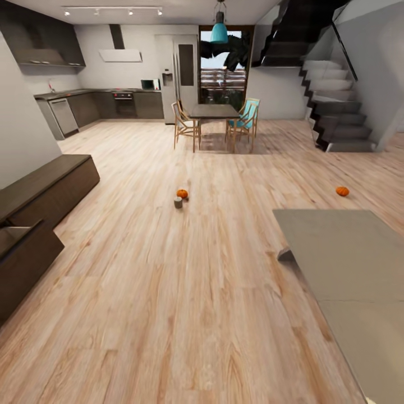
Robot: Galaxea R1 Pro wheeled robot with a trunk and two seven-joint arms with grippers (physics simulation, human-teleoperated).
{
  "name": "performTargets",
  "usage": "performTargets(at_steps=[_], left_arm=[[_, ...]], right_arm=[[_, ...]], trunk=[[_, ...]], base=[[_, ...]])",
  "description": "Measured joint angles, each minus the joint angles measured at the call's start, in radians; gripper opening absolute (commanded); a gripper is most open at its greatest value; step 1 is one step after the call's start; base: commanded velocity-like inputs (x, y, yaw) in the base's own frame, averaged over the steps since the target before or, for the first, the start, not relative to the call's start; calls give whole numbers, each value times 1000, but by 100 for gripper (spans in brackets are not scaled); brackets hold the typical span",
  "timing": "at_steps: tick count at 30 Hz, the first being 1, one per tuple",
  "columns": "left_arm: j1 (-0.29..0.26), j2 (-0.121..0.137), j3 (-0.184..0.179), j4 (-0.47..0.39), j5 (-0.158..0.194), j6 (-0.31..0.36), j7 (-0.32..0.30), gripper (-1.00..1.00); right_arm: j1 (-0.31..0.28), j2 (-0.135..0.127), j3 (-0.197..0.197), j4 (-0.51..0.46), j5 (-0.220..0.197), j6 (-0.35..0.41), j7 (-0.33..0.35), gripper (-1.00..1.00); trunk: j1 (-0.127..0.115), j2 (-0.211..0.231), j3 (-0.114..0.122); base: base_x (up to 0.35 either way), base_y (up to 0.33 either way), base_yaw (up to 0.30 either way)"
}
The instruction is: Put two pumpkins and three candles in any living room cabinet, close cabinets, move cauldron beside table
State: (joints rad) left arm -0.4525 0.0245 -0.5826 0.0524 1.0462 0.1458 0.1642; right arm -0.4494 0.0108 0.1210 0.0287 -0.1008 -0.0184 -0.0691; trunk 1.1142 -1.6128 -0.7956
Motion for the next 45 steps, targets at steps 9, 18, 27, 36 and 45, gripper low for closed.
performTargets(at_steps=[9,18,27,36,45], left_arm=[[0,0,0,0,0,0,-1,-100],[0,0,0,1,0,0,-1,-100],[0,0,0,0,0,0,-1,-100],[0,0,0,1,0,0,-1,-100],[0,0,0,1,0,0,-1,-100]], right_arm=[[0,0,0,-1,1,0,0,-100],[0,0,0,-1,1,0,0,-100],[0,0,0,0,1,0,0,-100],[0,1,0,1,1,0,0,-100],[0,1,0,1,1,0,0,-100]], trunk=[[0,0,-2],[0,0,-3],[0,0,-3],[0,0,-5],[0,0,-15]], base=[[330,0,113],[332,0,2],[331,0,0],[331,0,58],[331,0,160]])
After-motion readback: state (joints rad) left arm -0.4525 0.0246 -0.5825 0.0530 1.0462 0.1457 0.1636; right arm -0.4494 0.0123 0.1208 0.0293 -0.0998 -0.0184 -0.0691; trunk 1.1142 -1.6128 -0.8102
